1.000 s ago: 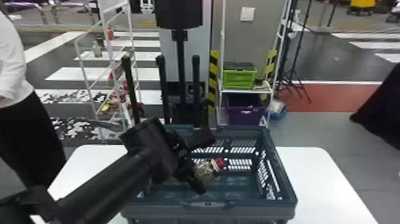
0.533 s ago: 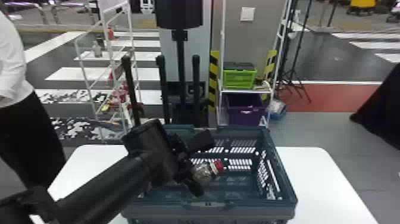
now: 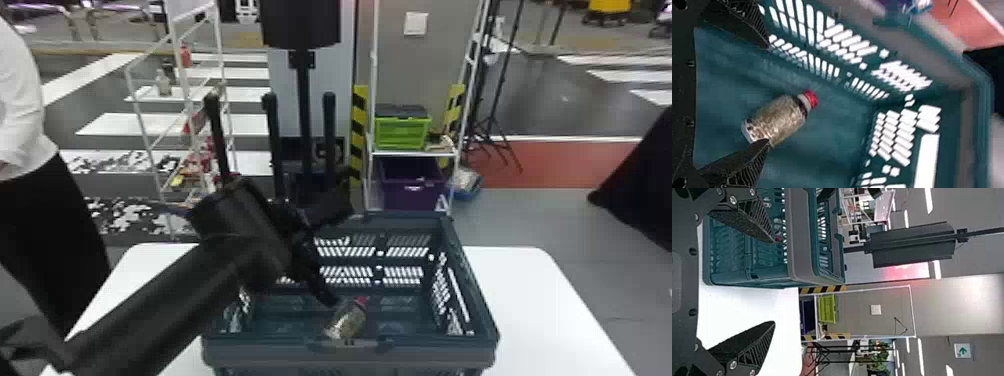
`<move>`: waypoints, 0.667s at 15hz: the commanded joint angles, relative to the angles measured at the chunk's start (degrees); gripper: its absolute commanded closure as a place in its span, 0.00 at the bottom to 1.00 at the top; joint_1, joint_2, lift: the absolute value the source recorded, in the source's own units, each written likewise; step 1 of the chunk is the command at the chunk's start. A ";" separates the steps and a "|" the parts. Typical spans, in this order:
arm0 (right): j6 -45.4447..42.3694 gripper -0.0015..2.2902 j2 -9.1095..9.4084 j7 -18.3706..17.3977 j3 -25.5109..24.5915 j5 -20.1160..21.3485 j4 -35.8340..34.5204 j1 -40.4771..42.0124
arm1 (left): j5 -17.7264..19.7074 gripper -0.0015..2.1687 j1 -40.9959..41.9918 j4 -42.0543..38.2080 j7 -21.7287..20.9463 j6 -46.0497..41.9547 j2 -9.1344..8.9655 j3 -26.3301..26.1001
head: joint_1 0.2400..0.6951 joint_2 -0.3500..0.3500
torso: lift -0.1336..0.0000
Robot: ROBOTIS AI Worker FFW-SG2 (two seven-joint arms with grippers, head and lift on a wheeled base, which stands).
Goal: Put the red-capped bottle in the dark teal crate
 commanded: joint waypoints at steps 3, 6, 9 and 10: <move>-0.26 0.07 0.00 0.00 -0.25 -0.01 -0.43 0.17 | 0.88 0.02 7.86 -21.31 3.97 13.12 4.71 13.97 | 0.57 0.50 | 1.00; -0.44 0.07 0.09 0.00 -0.42 -0.01 -0.87 0.61 | 6.16 0.02 19.55 -39.41 12.93 18.22 7.00 28.30 | 0.57 0.50 | 1.00; -0.96 0.07 0.00 0.00 -0.77 -0.01 -1.04 0.70 | 15.21 0.02 36.07 -57.60 23.92 18.92 8.14 42.80 | 0.57 0.50 | 1.00; -0.96 0.07 -0.18 0.00 -0.77 -0.10 -1.04 0.61 | 15.56 0.02 42.40 -64.11 27.00 18.92 8.05 46.49 | 0.57 0.50 | 1.00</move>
